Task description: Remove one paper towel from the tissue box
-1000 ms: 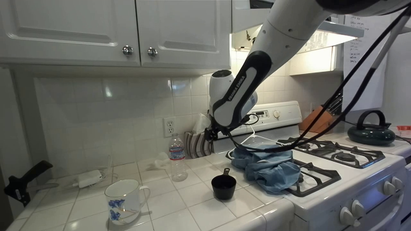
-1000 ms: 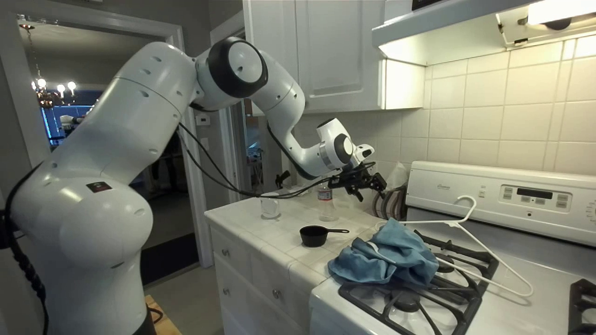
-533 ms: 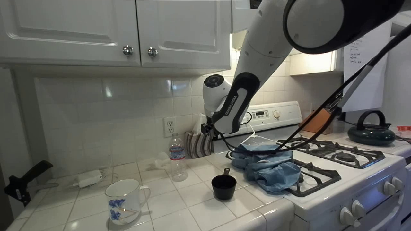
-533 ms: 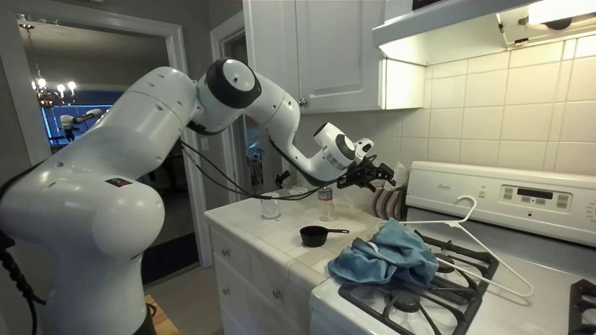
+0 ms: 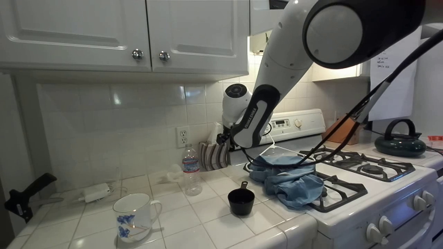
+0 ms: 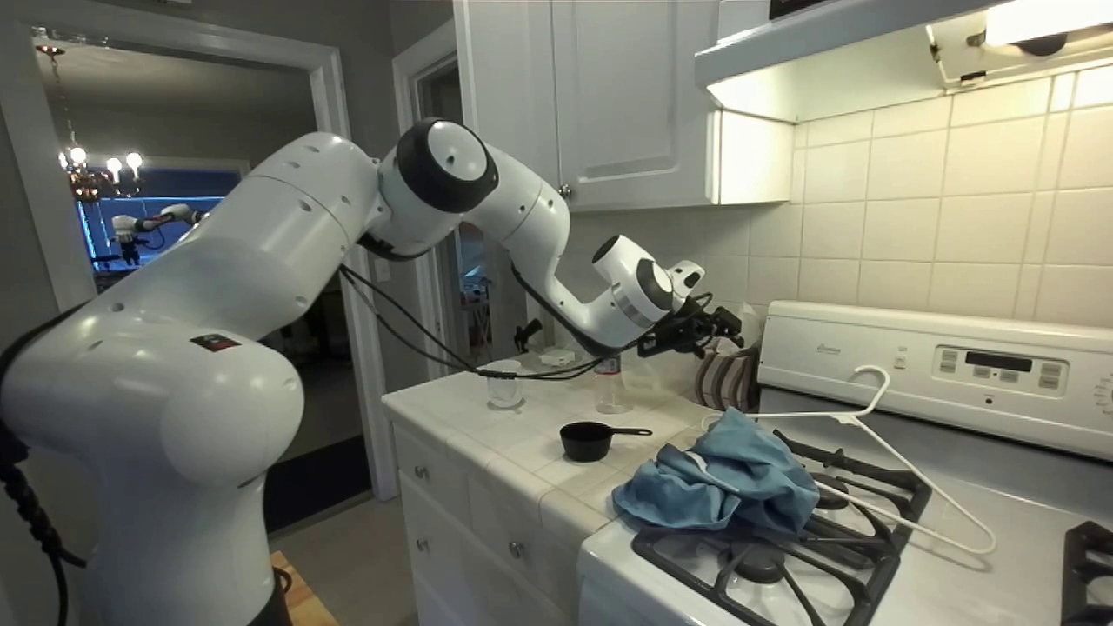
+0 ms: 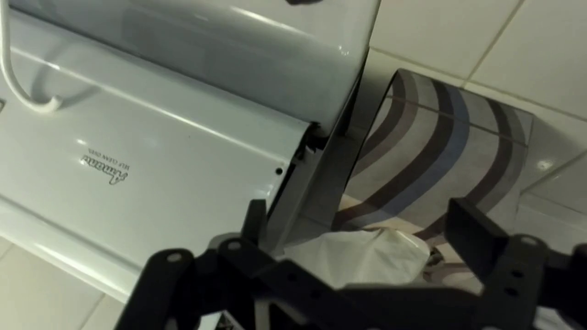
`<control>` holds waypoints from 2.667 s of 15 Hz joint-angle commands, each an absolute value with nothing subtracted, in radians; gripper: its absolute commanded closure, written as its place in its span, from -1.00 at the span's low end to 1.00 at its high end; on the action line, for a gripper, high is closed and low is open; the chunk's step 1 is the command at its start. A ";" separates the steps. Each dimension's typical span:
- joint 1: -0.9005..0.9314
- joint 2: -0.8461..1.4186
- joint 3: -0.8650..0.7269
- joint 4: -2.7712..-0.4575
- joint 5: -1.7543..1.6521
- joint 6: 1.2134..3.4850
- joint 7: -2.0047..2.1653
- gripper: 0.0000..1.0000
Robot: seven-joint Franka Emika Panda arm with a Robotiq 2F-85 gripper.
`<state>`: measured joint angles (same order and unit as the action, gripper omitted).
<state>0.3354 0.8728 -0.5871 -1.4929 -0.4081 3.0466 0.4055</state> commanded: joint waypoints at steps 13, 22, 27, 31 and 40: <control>0.247 1.158 -0.781 -1.211 -0.332 3.541 0.372 -1.00; -0.074 1.176 -0.298 -0.953 -0.570 3.515 0.246 -1.00; -0.196 1.187 -0.048 -0.916 -0.787 3.483 0.237 -1.00; -0.259 1.206 0.069 -0.897 -0.818 3.440 0.220 -1.00; -0.431 1.243 0.480 -0.880 -0.883 3.211 -0.065 -1.00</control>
<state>-0.3804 1.1813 0.3251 -0.9485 -0.8565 3.2896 0.0667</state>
